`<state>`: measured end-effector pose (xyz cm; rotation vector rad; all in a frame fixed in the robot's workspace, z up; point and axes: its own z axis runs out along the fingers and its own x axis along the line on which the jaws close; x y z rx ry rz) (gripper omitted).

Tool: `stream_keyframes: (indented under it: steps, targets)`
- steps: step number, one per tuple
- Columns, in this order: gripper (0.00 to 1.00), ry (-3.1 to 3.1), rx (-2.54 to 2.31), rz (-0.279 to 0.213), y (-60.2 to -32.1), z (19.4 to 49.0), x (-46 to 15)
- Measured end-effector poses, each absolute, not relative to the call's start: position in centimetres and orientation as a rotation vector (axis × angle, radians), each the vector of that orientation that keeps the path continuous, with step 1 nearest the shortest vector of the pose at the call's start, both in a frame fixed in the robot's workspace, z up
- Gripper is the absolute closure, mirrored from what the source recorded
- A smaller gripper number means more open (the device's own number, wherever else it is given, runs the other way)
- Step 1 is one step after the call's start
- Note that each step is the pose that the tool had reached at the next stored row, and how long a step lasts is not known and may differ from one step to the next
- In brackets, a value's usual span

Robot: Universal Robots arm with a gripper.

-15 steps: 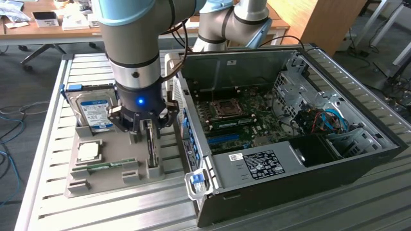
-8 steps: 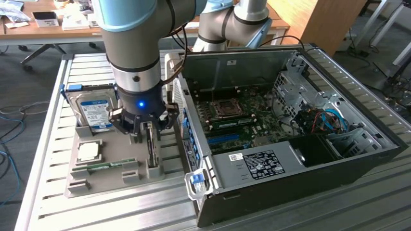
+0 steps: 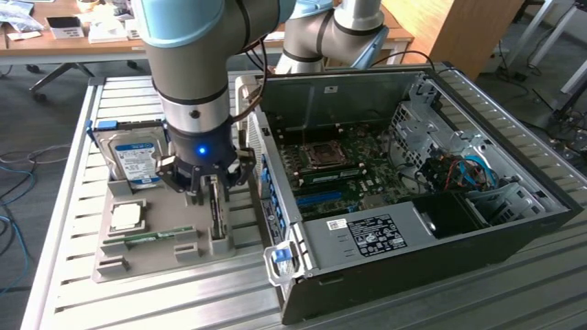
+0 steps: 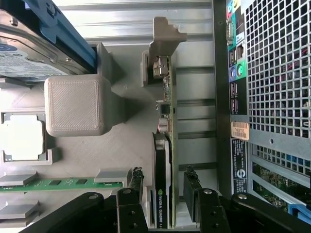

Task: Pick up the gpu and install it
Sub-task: 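Pick up the gpu and move the gpu toward the slot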

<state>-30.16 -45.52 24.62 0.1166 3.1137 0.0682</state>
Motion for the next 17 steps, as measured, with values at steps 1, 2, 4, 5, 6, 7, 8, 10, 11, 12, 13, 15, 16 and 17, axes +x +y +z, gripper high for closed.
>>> stream_keyframes:
  steps: [1, 2, 4, 5, 6, 7, 8, 10, 11, 12, 13, 15, 16, 17]
  targets:
    - [0.53, 3.114, 0.117, 0.068, -45.52, 24.52, -30.16]
    - [0.53, 3.114, 0.117, 0.068, -45.52, 24.44, -30.16]
    - [0.53, 3.114, 0.117, 0.068, -45.52, 24.26, -30.16]
    - [0.53, 3.114, 0.117, 0.068, -45.52, 24.17, -30.16]
    - [0.53, 3.114, 0.117, 0.068, -45.52, 24.08, -30.16]
    - [0.53, 3.114, 0.117, 0.068, -45.52, 23.98, -30.16]
    - [0.53, 3.114, 0.117, 0.068, -45.52, 23.88, -30.16]
    - [0.53, 3.114, 0.117, 0.068, -45.52, 23.83, -30.17]
    - [0.53, 3.114, 0.117, 0.068, -45.52, 23.83, -30.17]
    - [0.53, 3.114, 0.117, 0.068, -45.52, 23.83, -30.16]
    - [0.53, 3.114, 0.117, 0.068, -45.52, 23.83, -30.16]
    - [0.53, 3.113, 0.117, 0.068, -45.45, 23.79, -30.16]
    - [0.53, 3.114, 0.117, 0.068, -45.39, 23.78, -30.16]
    - [0.53, 3.114, 0.117, 0.068, -45.32, 23.78, -30.17]
